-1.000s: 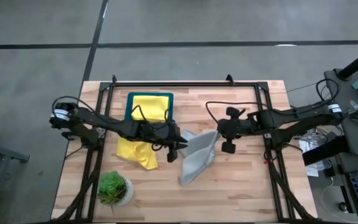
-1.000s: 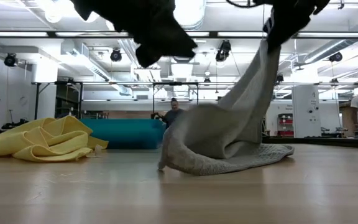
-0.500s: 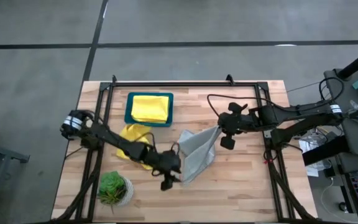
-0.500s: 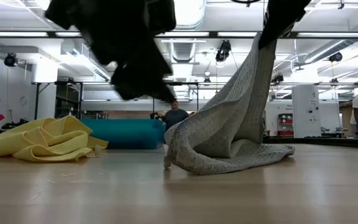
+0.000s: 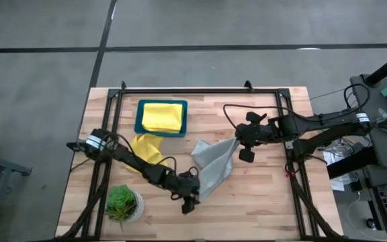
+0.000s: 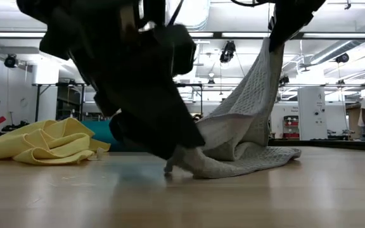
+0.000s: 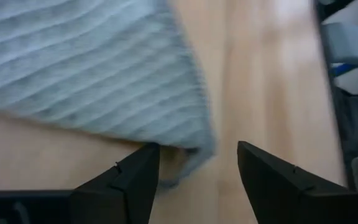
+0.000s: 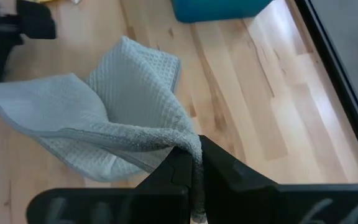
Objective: Fold microfiber towels
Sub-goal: Fold the gray microfiber towel
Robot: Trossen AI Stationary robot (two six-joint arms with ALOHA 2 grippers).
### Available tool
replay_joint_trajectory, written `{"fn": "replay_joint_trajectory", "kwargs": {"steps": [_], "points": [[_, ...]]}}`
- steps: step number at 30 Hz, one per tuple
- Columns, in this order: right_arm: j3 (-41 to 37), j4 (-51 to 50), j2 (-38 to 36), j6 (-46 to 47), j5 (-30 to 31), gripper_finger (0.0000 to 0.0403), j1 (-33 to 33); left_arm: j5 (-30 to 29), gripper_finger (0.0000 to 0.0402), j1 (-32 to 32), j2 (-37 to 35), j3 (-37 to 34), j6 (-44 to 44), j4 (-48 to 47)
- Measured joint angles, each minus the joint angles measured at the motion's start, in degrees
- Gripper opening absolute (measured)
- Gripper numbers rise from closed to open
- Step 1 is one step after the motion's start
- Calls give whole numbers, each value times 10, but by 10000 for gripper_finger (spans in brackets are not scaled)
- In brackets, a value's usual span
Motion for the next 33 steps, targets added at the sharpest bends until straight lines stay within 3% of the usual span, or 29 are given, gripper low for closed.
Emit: {"fn": "replay_joint_trajectory", "kwargs": {"steps": [4, 10, 13, 17, 23, 28, 33], "points": [[0, 3, 0, -6, 0, 9, 0, 3, 159, -1, 4, 4, 0, 9], [0, 4, 0, -6, 0, 9, 0, 0, 17, 0, 3, 4, 0, 8], [0, 3, 0, -6, 0, 9, 0, 1, 5, 0, -7, 4, 7, -5], [29, -17, 0, -8, -18, 9, 1, 5, 1, 1, -63, 19, 31, -90], [124, -81, 0, -51, -36, 9, 8, 0, 0, 2, -200, 67, 104, -276], [229, -140, 0, -107, -44, 8, 7, -31, 0, 15, -315, 101, 169, -356], [308, -224, 0, -219, -156, 8, 7, -28, 0, 36, -408, 110, 181, -397]]}}
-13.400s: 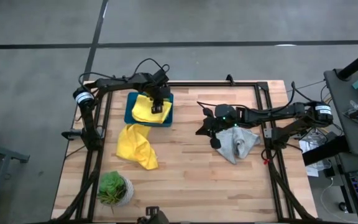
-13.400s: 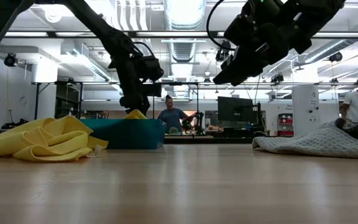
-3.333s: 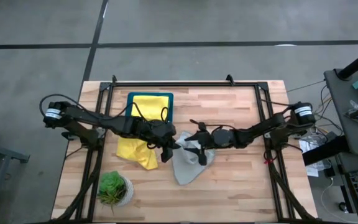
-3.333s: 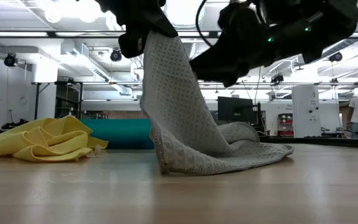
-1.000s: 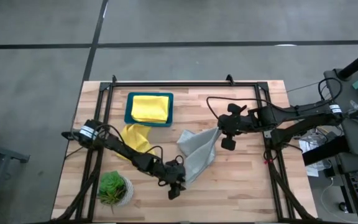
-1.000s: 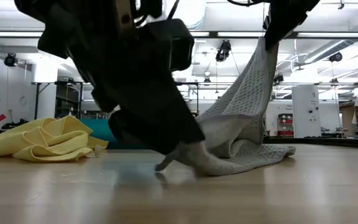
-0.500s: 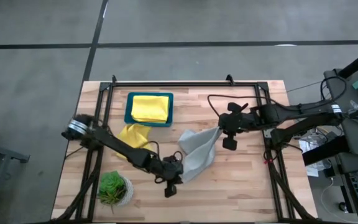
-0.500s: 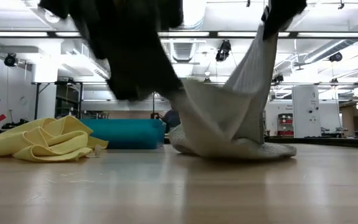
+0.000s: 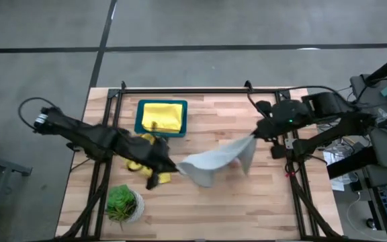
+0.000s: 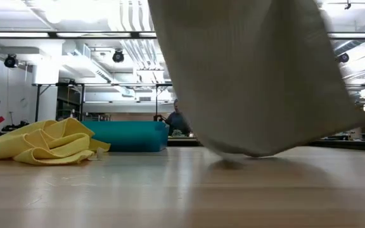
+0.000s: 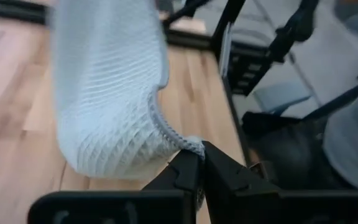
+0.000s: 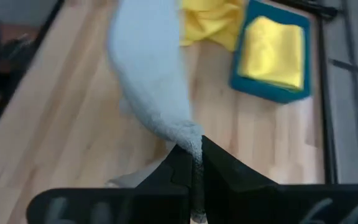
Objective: Fold microfiber towels
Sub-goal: Fold the gray microfiber towel
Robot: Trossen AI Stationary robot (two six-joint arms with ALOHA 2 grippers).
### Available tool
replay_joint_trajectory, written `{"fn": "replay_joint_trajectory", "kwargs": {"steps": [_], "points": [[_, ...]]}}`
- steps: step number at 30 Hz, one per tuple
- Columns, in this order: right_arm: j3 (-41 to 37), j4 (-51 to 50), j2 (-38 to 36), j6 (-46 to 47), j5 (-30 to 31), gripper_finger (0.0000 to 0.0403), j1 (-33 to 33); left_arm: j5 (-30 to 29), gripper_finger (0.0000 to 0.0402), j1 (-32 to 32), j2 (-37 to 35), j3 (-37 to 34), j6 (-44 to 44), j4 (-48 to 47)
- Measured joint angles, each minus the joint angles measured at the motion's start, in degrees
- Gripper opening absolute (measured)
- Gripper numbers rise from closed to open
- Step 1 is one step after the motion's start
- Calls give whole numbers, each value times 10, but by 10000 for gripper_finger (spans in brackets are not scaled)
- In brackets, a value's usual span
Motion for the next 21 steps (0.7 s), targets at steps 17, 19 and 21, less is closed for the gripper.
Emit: {"fn": "replay_joint_trajectory", "kwargs": {"steps": [17, 19, 21], "points": [[7, -6, 1, 6, 288, 8, -30, 51, 0, 199, -148, 19, 143, -115], [3, 7, 1, 6, 322, 8, -37, 73, 0, 230, -151, 21, 193, -126], [1, 6, 1, 2, 333, 8, -40, 99, 0, 256, -152, 20, 227, -132]]}}
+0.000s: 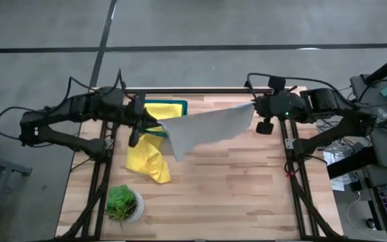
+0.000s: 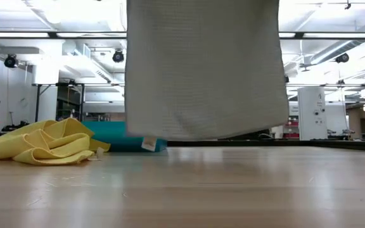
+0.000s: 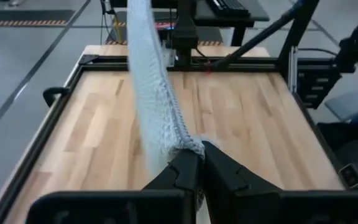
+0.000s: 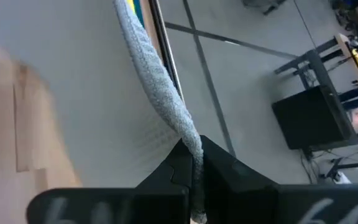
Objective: Fold microfiber towels
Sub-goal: Fold the gray microfiber towel
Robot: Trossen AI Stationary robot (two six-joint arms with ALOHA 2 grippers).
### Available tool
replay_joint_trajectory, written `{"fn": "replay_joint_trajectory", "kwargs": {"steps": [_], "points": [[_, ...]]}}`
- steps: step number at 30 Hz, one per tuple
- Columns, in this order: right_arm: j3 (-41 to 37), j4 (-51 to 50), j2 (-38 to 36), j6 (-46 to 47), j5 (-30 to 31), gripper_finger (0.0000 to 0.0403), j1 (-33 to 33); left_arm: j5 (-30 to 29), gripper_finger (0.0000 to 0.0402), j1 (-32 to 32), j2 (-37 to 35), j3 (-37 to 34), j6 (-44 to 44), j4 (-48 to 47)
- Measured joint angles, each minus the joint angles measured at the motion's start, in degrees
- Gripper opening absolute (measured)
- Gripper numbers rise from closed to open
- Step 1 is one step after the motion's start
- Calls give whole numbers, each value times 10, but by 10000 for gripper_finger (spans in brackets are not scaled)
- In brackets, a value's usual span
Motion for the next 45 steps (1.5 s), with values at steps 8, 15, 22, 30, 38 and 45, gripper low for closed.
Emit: {"fn": "replay_joint_trajectory", "kwargs": {"steps": [8, 15, 22, 30, 38, 45], "points": [[-39, -27, -12, 121, -128, 8, 3, 31, 0, -4, 14, -40, 38, -84], [-159, -12, -39, 227, -226, 8, 61, 55, 0, -86, 63, -112, -17, -8], [-320, 81, -62, 360, -316, 8, 166, 76, 0, -196, 149, -155, -107, 154], [-500, 370, -54, 477, -454, 8, 287, 71, 0, -307, 306, -155, -223, 271], [-574, 603, -7, 578, -565, 8, 336, 118, 0, -351, 419, -131, -363, 426], [-572, 556, 18, 578, -564, 8, 342, 129, 0, -356, 426, -126, -392, 360]]}}
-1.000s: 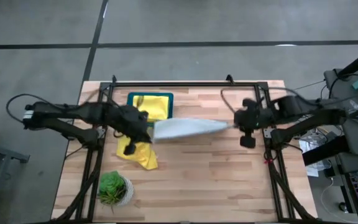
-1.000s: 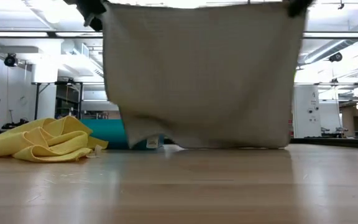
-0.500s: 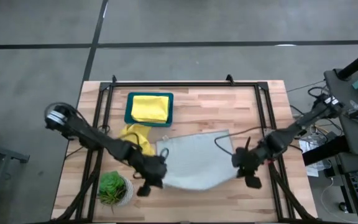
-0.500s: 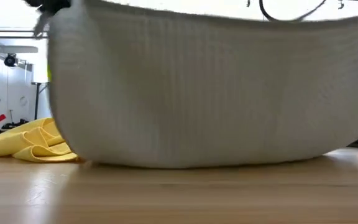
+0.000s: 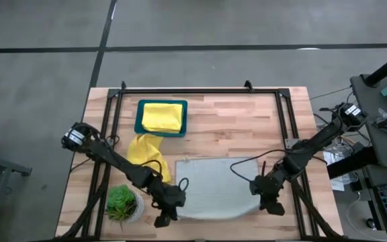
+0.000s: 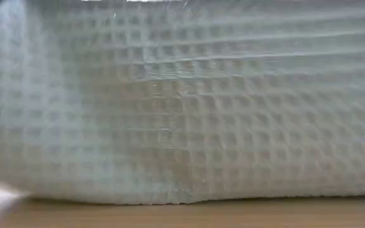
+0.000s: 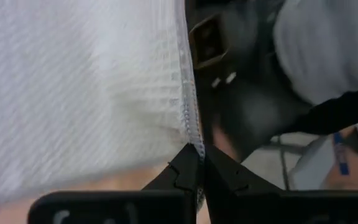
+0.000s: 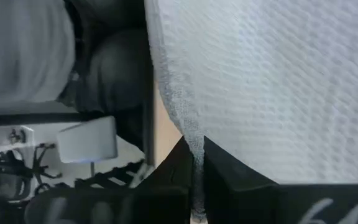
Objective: Fold microfiber towels
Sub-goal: Fold the gray microfiber towel
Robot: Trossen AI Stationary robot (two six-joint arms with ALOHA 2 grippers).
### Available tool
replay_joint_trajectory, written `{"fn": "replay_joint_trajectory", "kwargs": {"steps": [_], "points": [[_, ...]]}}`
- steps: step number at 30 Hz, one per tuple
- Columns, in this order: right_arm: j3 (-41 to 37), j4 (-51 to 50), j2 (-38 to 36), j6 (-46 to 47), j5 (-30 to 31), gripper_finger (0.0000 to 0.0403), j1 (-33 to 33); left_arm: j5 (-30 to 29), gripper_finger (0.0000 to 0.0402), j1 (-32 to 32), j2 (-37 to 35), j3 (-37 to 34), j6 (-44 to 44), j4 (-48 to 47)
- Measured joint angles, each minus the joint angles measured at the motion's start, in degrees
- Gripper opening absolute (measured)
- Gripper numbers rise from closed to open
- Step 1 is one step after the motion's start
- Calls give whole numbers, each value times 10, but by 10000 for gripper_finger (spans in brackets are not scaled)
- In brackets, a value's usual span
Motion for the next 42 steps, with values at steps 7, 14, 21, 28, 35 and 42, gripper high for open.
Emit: {"fn": "replay_joint_trajectory", "kwargs": {"steps": [7, 14, 21, 28, 35, 42], "points": [[1, -138, 0, -9, 78, 8, -26, -12, 0, 47, -16, -2, 83, -94], [1, -258, -3, -28, 147, 8, -74, -37, 0, 116, -18, -10, 136, -175], [1, -277, -3, -79, 147, 8, -135, -43, 0, 169, -19, -10, 168, -233], [1, -282, -3, -104, 153, 8, -172, -61, 0, 202, -20, -10, 210, -235], [1, -293, -3, -116, 156, 8, -193, -65, 0, 228, -20, -12, 219, -234], [1, -306, -3, -129, 184, 8, -217, -99, 0, 241, -20, -22, 226, -238]]}}
